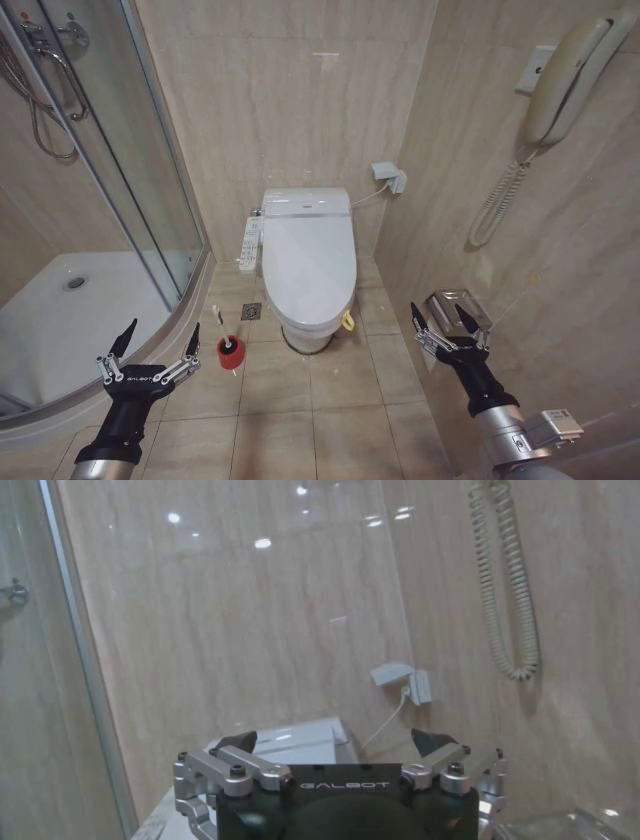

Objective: Open the toilet lid, clean the toilet bowl with a toilet brush, close the toilet lid, and flush.

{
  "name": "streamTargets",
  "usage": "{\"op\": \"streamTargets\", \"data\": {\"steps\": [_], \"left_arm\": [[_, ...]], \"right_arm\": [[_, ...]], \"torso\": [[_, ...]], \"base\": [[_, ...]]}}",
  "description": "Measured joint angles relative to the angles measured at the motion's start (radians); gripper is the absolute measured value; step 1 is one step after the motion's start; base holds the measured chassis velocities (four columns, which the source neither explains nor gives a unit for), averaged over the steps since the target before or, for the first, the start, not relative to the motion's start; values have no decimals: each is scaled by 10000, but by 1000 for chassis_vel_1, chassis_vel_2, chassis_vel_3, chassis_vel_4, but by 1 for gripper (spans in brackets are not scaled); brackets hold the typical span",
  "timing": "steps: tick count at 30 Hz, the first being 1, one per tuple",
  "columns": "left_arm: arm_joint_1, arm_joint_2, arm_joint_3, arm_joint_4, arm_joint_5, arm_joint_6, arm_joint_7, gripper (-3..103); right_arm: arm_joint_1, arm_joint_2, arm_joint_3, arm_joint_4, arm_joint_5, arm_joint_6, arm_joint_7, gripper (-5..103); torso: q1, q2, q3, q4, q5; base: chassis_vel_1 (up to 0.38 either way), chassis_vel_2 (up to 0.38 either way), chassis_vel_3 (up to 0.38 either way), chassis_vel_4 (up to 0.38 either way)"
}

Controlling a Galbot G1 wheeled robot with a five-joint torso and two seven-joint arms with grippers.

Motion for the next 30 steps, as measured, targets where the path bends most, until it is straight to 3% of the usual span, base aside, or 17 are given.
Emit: {"op": "streamTargets", "data": {"steps": [30], "left_arm": [[0, 0, 0, 0, 0, 0, 0, 100]], "right_arm": [[135, -90, -37, -131, 34, -9, -28, 100]], "torso": [[-3, 0, 0, 0, 0]], "base": [[-54, 55, 55, -57]]}}
